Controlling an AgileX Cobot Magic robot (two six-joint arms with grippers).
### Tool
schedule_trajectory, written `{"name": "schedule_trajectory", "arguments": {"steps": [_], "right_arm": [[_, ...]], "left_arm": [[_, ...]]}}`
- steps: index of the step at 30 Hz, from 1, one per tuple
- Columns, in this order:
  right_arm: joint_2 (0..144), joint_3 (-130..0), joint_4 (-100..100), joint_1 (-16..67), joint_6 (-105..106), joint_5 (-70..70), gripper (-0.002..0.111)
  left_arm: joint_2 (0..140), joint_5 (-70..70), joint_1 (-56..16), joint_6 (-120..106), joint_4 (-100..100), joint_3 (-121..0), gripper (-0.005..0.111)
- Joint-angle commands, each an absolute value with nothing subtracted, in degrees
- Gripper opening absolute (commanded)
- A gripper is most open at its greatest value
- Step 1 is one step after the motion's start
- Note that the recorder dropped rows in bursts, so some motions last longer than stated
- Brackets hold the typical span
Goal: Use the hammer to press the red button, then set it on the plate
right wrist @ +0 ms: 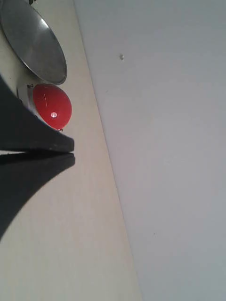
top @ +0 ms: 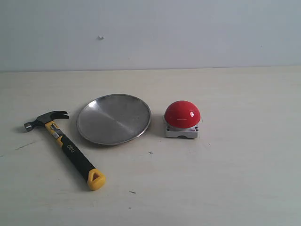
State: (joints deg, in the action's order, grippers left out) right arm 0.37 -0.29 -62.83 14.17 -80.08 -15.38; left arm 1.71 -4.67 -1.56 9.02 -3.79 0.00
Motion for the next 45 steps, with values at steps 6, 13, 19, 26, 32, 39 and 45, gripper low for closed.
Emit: {"name": "schedule_trajectory", "arguments": {"steps": [6, 13, 19, 26, 32, 39, 45], "right_arm": [[0.0, -0.33, -63.51, 13.97, -79.45, -15.05, 0.0], [0.0, -0.33, -63.51, 13.97, -79.45, -15.05, 0.0], [0.0, -0.33, -63.51, 13.97, -79.45, -15.05, 0.0], [0.0, -0.33, -63.51, 13.97, -79.45, -15.05, 0.0], [0.0, -0.33, -63.51, 13.97, -79.45, -15.05, 0.0], [0.0, -0.33, -63.51, 13.97, -79.45, -15.05, 0.0], [0.0, -0.33, -63.51, 13.97, -79.45, -15.05, 0.0]], "left_arm": [[1.4, -4.86, -1.3, 8.92, -3.51, 0.0, 0.0], [1.4, -4.86, -1.3, 8.92, -3.51, 0.0, 0.0], [1.4, -4.86, -1.3, 8.92, -3.51, 0.0, 0.0], [1.4, 0.54, -1.3, 4.98, -3.18, 0.0, 0.0], [1.4, 2.8, -1.3, 4.87, -3.3, 0.0, 0.0], [1.4, 14.59, -1.3, 21.03, -8.1, 0.0, 0.0], [1.51, 17.32, -1.3, 27.02, -10.18, 0.0, 0.0]]}}
